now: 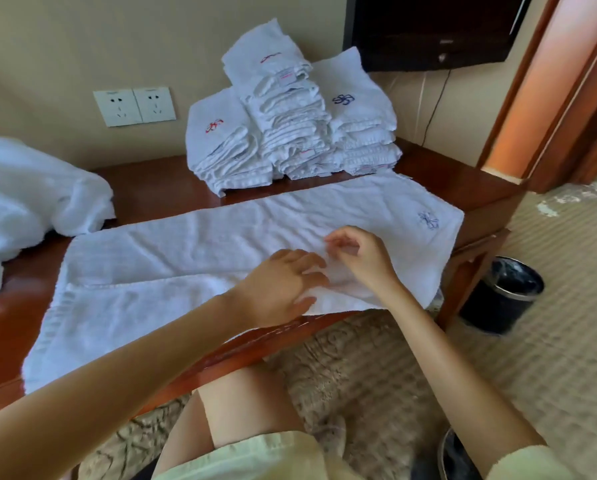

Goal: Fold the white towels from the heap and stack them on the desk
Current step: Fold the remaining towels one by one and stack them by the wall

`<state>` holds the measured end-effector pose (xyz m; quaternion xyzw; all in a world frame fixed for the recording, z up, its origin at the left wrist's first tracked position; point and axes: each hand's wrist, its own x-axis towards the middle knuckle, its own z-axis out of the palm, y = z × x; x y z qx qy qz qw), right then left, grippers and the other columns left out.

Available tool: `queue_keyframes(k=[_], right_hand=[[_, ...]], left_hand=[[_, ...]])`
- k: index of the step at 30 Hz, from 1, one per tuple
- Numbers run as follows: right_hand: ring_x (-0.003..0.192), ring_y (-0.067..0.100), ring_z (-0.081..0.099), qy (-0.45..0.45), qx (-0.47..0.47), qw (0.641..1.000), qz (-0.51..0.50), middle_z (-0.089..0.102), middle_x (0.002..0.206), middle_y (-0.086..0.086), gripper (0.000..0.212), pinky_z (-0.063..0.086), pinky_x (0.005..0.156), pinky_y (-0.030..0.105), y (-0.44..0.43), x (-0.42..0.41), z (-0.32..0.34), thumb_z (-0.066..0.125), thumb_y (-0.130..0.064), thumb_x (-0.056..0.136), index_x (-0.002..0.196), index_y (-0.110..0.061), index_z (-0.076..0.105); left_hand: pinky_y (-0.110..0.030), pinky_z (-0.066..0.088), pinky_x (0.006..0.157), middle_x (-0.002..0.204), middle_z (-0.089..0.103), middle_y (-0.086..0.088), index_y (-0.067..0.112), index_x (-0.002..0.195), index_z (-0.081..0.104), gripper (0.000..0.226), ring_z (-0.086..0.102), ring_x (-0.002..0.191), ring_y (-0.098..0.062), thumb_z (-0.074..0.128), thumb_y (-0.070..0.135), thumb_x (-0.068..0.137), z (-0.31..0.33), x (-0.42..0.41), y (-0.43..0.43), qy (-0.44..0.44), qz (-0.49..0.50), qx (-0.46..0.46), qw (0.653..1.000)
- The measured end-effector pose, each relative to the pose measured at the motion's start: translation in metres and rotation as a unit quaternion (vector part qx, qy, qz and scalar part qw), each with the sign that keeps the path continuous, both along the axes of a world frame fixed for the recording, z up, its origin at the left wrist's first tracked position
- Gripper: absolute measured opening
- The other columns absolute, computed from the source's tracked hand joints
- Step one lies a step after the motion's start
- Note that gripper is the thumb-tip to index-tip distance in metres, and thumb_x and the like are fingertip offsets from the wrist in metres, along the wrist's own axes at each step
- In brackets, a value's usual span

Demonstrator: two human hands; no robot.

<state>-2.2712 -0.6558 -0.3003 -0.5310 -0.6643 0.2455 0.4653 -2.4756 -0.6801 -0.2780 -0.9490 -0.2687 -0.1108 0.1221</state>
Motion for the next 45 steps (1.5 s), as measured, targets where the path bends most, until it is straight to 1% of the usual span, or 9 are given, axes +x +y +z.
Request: queue_keyframes(k=[5, 9, 13, 19, 25, 28, 34, 39, 45], right_hand=[[0.086, -0.002, 0.062, 0.116, 0.000, 0.983, -0.141, 0.069, 0.093, -0.010, 0.011, 0.044, 0.078, 0.009, -0.018, 0.068, -0.019, 0.065, -0.009, 0.089, 0.094, -0.017, 0.070], [0.098, 0.017, 0.061, 0.253, -0.134, 0.920, -0.267, 0.066, 0.098, -0.004, 0.010, 0.046, 0.081, 0.026, -0.025, 0.107, -0.067, 0.065, -0.016, 0.091, 0.101, -0.014, 0.068], [0.118, 0.026, 0.054, 0.373, -0.301, 0.821, -0.311, 0.053, 0.135, 0.012, 0.049, 0.048, 0.091, 0.033, -0.028, 0.128, -0.109, 0.060, -0.028, 0.095, 0.138, -0.007, 0.049], [0.132, 0.026, 0.045, 0.656, -0.334, 0.644, -0.207, 0.049, 0.130, 0.013, 0.049, 0.036, 0.112, 0.038, -0.027, 0.128, -0.113, 0.057, -0.030, 0.097, 0.134, -0.001, 0.045], [0.070, 0.011, 0.051, 0.674, -0.312, 0.616, -0.263, 0.056, 0.082, 0.002, 0.019, 0.050, 0.075, 0.024, -0.019, 0.139, -0.111, 0.064, -0.024, 0.093, 0.089, -0.006, 0.059], [0.067, 0.009, 0.051, 0.714, -0.284, 0.586, -0.257, 0.054, 0.074, 0.000, 0.024, 0.052, 0.062, 0.020, -0.022, 0.152, -0.102, 0.065, -0.024, 0.092, 0.078, -0.008, 0.057], [0.078, 0.009, 0.058, 0.665, -0.166, 0.657, -0.315, 0.061, 0.089, 0.003, 0.010, 0.051, 0.066, 0.021, -0.025, 0.171, -0.068, 0.063, -0.016, 0.093, 0.100, -0.009, 0.060], [0.080, 0.010, 0.063, 0.603, -0.079, 0.735, -0.301, 0.062, 0.094, 0.005, 0.037, 0.054, 0.057, 0.017, -0.012, 0.184, -0.013, 0.065, -0.015, 0.091, 0.126, -0.008, 0.057], [0.081, 0.013, 0.065, 0.517, -0.014, 0.818, -0.252, 0.061, 0.088, 0.006, 0.048, 0.057, 0.066, 0.019, 0.040, 0.183, 0.057, 0.065, -0.009, 0.090, 0.136, -0.010, 0.049]], left_hand=[[-0.047, 0.043, 0.102, 0.127, 0.063, -0.005, 0.027, 0.097, 0.075, 0.045, 0.060, 0.116, -0.024, 0.082, 0.053, 0.061, -0.021, 0.069, 0.009, 0.143, -0.012, 0.050, 0.988], [-0.054, 0.002, 0.115, 0.154, 0.031, -0.015, 0.023, 0.112, 0.070, 0.040, 0.027, 0.144, -0.028, 0.072, 0.044, 0.078, -0.038, 0.095, 0.022, 0.198, 0.055, 0.099, 0.974], [-0.057, 0.018, 0.113, 0.141, 0.052, -0.012, 0.027, 0.074, 0.074, 0.032, 0.046, 0.133, -0.025, 0.090, 0.040, 0.049, -0.047, 0.097, 0.027, 0.216, 0.063, 0.120, 0.967], [-0.058, 0.040, 0.102, 0.116, 0.067, -0.014, 0.017, 0.069, 0.072, 0.038, 0.061, 0.115, -0.031, 0.094, 0.028, 0.039, -0.049, 0.103, 0.030, 0.116, -0.003, 0.137, 0.984], [-0.059, 0.026, 0.111, 0.104, 0.067, -0.010, 0.017, 0.074, 0.072, 0.033, 0.065, 0.100, -0.028, 0.089, 0.017, 0.045, -0.060, 0.103, 0.036, 0.057, -0.046, 0.167, 0.983], [-0.056, 0.013, 0.112, 0.088, 0.065, -0.005, 0.017, 0.073, 0.071, 0.032, 0.065, 0.082, -0.025, 0.088, 0.017, 0.045, -0.059, 0.103, 0.037, 0.060, -0.039, 0.163, 0.984], [-0.054, 0.029, 0.106, 0.059, 0.056, 0.003, 0.018, 0.066, 0.065, 0.024, 0.058, 0.054, -0.019, 0.086, 0.022, 0.054, -0.053, 0.096, 0.028, 0.055, -0.015, 0.112, 0.992], [-0.032, 0.055, 0.076, 0.060, 0.060, 0.009, 0.020, 0.081, 0.059, 0.013, 0.059, 0.048, -0.011, 0.062, 0.032, 0.087, -0.015, 0.085, 0.015, -0.116, -0.007, -0.016, 0.993], [-0.028, 0.042, 0.058, 0.069, 0.060, 0.007, 0.027, 0.089, 0.057, 0.015, 0.055, 0.060, -0.008, 0.056, 0.041, 0.093, 0.044, 0.080, 0.034, -0.237, 0.135, -0.171, 0.947]])
